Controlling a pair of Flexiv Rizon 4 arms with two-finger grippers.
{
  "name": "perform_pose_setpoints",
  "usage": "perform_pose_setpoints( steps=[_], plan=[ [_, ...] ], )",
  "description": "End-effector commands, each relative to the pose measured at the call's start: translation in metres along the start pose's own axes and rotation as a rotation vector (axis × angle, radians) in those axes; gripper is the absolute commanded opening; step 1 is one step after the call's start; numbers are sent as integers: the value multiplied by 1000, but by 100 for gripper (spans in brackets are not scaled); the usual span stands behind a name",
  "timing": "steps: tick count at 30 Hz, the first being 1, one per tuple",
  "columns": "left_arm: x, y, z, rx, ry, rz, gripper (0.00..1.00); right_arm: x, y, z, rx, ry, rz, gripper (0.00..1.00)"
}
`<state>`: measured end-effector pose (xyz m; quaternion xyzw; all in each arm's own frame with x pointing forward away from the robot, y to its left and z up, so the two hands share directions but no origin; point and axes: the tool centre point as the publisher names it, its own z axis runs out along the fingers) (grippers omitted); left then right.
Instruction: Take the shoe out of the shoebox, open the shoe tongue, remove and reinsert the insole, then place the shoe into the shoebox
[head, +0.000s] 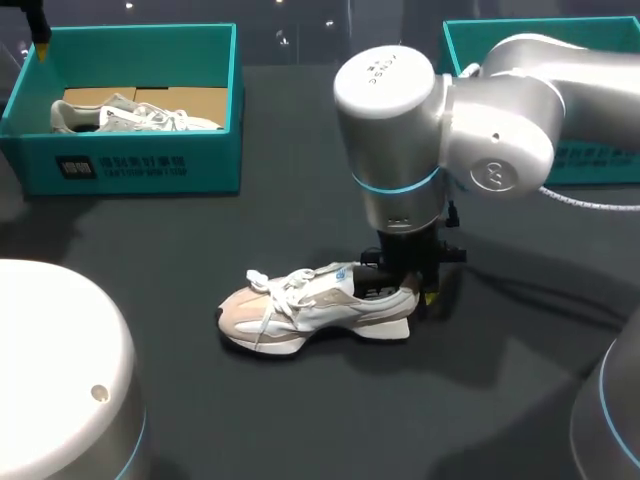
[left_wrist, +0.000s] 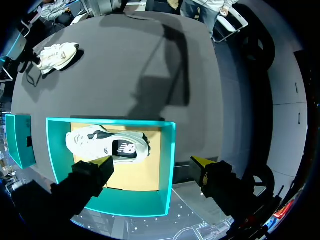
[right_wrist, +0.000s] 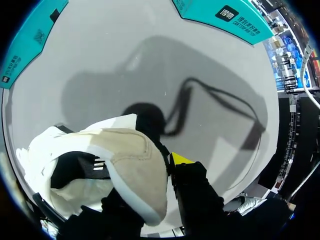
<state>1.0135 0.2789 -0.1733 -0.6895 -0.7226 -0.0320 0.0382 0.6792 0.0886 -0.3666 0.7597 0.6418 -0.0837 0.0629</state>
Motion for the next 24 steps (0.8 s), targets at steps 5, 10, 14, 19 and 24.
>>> perform_pose_setpoints(
  steps=[5,10,14,19,24],
  plan=[
    [0,0,-1,-1,2,1,100,2,0,14,7,17,6,0],
    [0,0,-1,-1,2,1,100,3,1,22,18,23,-2,0],
    [0,0,-1,-1,2,1,100,4,1,27,32,25,-12,0],
    [0,0,-1,-1,2,1,100,4,1,28,36,30,-14,2],
    [0,0,-1,-1,2,1,100,2,1,22,34,33,-16,35]
  ],
)
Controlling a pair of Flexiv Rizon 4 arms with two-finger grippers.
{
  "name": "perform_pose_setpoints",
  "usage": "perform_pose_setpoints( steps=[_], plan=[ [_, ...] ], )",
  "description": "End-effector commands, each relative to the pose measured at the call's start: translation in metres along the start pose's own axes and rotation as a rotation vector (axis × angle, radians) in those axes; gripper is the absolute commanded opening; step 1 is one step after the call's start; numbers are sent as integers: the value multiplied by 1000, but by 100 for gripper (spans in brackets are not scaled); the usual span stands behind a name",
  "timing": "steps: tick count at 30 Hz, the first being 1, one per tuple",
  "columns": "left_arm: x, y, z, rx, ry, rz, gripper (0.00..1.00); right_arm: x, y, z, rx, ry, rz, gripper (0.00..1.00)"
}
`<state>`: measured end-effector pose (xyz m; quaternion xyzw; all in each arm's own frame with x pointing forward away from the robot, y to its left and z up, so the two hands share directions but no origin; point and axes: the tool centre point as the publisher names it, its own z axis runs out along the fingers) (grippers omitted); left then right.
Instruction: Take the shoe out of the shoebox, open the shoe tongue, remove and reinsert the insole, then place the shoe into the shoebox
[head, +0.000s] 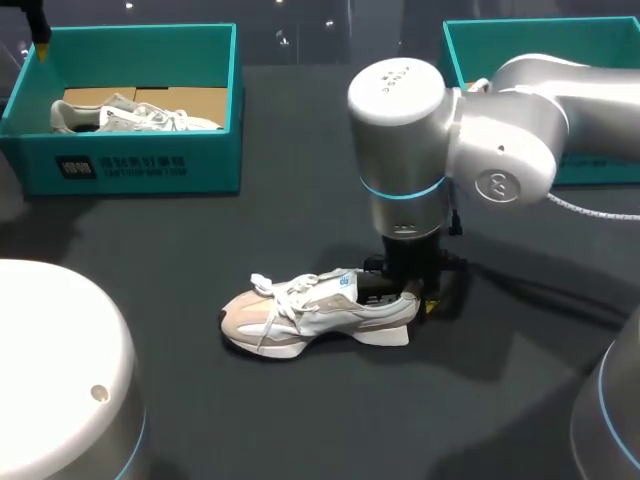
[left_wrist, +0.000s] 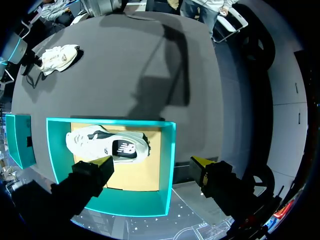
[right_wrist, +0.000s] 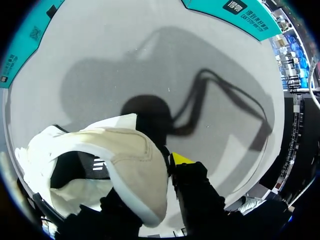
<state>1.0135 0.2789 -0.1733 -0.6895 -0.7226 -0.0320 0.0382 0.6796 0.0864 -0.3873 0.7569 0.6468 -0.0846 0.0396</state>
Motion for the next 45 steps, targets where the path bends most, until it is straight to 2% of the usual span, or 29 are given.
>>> perform_pose_setpoints(
  steps=[1,2,3,4,9,13,17,19,21,22,32,34,37,39,42,43,45],
  plan=[
    [0,0,-1,-1,2,1,100,0,0,-1,-3,5,-2,43],
    [0,0,-1,-1,2,1,100,0,-1,-3,-3,5,-3,50],
    [0,0,-1,-1,2,1,100,-1,-1,-6,-5,9,-5,81],
    [0,0,-1,-1,2,1,100,-1,-1,-9,-8,18,-8,100],
    [0,0,-1,-1,2,1,100,-3,-2,-30,10,33,-31,100],
    [0,0,-1,-1,2,1,100,-9,0,-50,17,137,-71,100],
    [0,0,-1,-1,2,1,100,-19,2,-71,3,309,-174,100],
    [0,0,-1,-1,2,1,100,-26,2,-79,-21,458,-269,100],
    [0,0,-1,-1,2,1,100,-31,5,-83,23,588,-359,100],
    [0,0,-1,-1,2,1,100,-32,6,-84,104,566,-378,100],
    [0,0,-1,-1,2,1,100,-32,6,-84,104,566,-378,100],
    [0,0,-1,-1,2,1,100,-40,6,-91,30,891,-547,100],
    [0,0,-1,-1,2,1,100,-58,5,-99,-140,1080,-682,100],
    [0,0,-1,-1,2,1,100,-67,4,-101,-242,1139,-734,100],
    [0,0,-1,-1,2,1,100,-73,3,-98,-341,1154,-761,100],
    [0,0,-1,-1,2,1,100,-75,3,-97,-391,1133,-753,100],
    [0,0,-1,-1,2,1,100,-76,2,-94,-435,1108,-765,100]
  ],
)
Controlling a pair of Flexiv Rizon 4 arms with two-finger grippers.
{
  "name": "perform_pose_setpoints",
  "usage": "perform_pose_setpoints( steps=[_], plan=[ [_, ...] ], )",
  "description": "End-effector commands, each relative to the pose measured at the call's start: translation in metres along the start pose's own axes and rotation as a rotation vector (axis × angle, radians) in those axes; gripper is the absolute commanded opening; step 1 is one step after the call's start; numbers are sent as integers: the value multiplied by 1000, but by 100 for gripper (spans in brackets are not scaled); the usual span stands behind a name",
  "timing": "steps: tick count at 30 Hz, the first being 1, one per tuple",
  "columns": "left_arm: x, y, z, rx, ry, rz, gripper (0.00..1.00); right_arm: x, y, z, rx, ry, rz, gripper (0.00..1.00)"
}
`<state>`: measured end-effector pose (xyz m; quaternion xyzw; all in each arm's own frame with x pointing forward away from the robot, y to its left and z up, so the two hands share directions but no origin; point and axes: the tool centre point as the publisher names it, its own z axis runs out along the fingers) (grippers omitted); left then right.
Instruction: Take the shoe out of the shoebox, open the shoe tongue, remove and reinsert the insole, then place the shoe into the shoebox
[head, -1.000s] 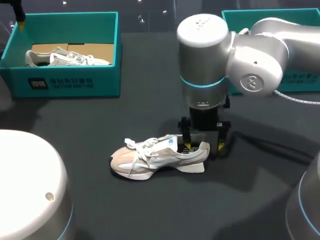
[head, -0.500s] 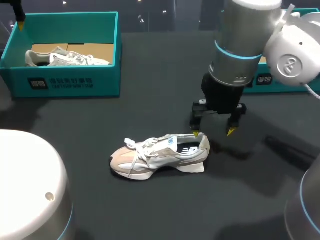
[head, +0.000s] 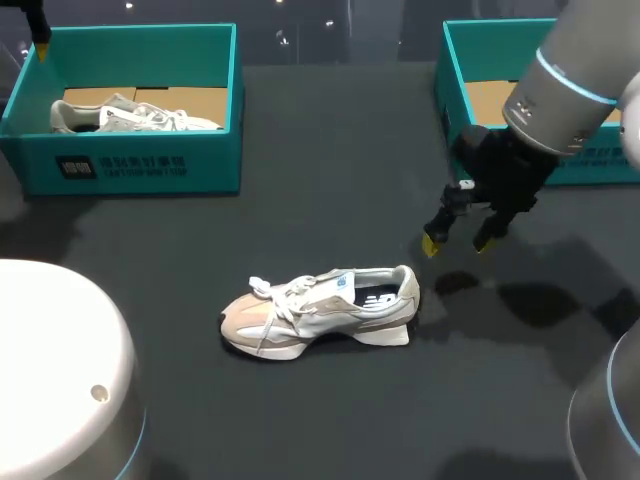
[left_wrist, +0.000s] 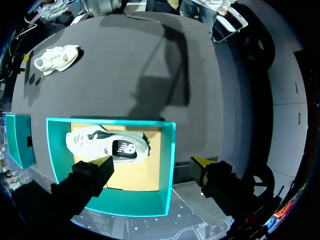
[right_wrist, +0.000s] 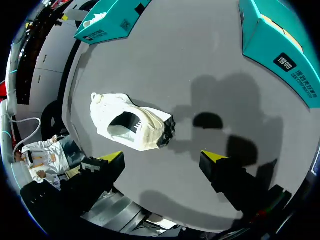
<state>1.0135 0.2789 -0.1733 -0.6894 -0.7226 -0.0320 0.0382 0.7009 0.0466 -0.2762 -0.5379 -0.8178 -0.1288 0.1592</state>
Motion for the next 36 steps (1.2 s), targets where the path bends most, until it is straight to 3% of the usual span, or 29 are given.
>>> perform_pose_setpoints(
  steps=[1,13,15,21,25,36],
  plan=[
    [0,0,-1,-1,2,1,100,-10,-29,2,-455,406,-361,100],
    [0,0,-1,-1,2,1,100,-10,-29,2,-455,406,-361,100],
    [0,0,-1,-1,2,1,100,-16,-30,9,-465,331,-388,100],
    [0,0,-1,-1,2,1,100,-31,-28,20,-520,274,-406,100],
    [0,0,-1,-1,2,1,100,-38,-29,29,-607,175,-514,100],
    [0,0,-1,-1,2,1,100,-38,-29,29,-607,175,-514,100]
  ],
)
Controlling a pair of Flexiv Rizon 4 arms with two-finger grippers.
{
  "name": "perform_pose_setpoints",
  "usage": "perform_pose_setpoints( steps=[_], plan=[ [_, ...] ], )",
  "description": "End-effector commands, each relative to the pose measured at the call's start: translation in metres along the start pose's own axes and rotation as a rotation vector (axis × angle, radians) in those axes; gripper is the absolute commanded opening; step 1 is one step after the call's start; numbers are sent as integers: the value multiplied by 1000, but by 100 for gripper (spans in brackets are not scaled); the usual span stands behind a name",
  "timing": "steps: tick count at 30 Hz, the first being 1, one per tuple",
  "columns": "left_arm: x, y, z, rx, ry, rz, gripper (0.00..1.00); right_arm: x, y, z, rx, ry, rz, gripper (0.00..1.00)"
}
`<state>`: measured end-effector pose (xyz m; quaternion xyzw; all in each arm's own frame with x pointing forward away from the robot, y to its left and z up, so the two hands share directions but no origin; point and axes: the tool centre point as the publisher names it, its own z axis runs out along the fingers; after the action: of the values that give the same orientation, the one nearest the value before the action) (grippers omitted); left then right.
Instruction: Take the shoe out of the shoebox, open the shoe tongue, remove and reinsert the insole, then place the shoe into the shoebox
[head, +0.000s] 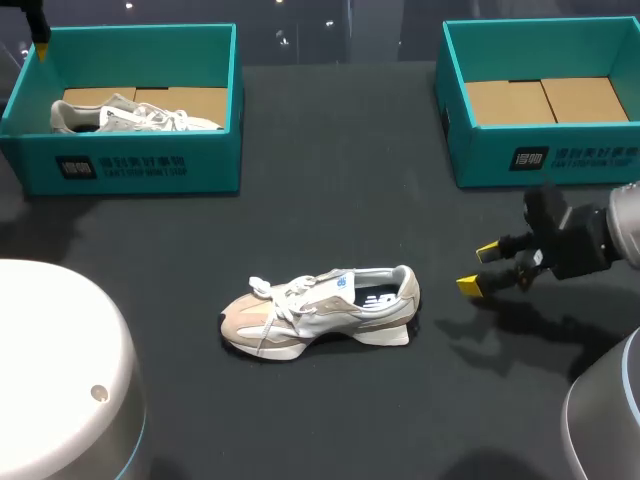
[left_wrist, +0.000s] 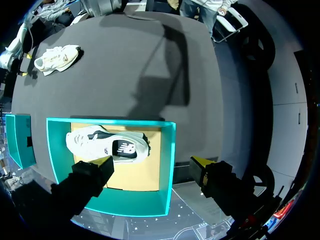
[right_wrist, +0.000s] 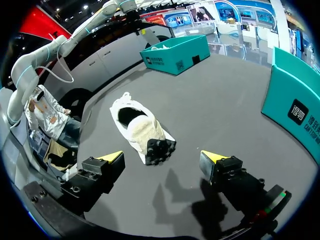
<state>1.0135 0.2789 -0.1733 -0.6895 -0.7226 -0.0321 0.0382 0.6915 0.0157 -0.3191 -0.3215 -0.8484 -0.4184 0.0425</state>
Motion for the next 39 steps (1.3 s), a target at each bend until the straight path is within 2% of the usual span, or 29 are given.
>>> perform_pose_setpoints(
  steps=[1,3,7,9,11,22,27,33,39],
  plan=[
    [0,0,-1,-1,2,1,100,5,-5,-2,-69,-15,0,100],
    [0,0,-1,-1,2,1,100,-4,-16,4,-94,-6,-101,100],
    [0,0,-1,-1,2,1,100,-19,-34,10,-156,10,-165,100],
    [0,0,-1,-1,2,1,100,-24,-39,12,-171,-28,-199,100],
    [0,0,-1,-1,2,1,100,-26,-42,13,-145,-60,-246,100],
    [0,0,-1,-1,2,1,100,-26,-42,13,-145,-60,-246,100],
    [0,0,-1,-1,2,1,100,-41,-55,11,-190,-70,-324,100],
    [0,0,-1,-1,2,1,100,-48,-59,6,-243,-1,-397,100],
    [0,0,-1,-1,2,1,100,-48,-55,15,-209,26,-423,100]
  ],
)
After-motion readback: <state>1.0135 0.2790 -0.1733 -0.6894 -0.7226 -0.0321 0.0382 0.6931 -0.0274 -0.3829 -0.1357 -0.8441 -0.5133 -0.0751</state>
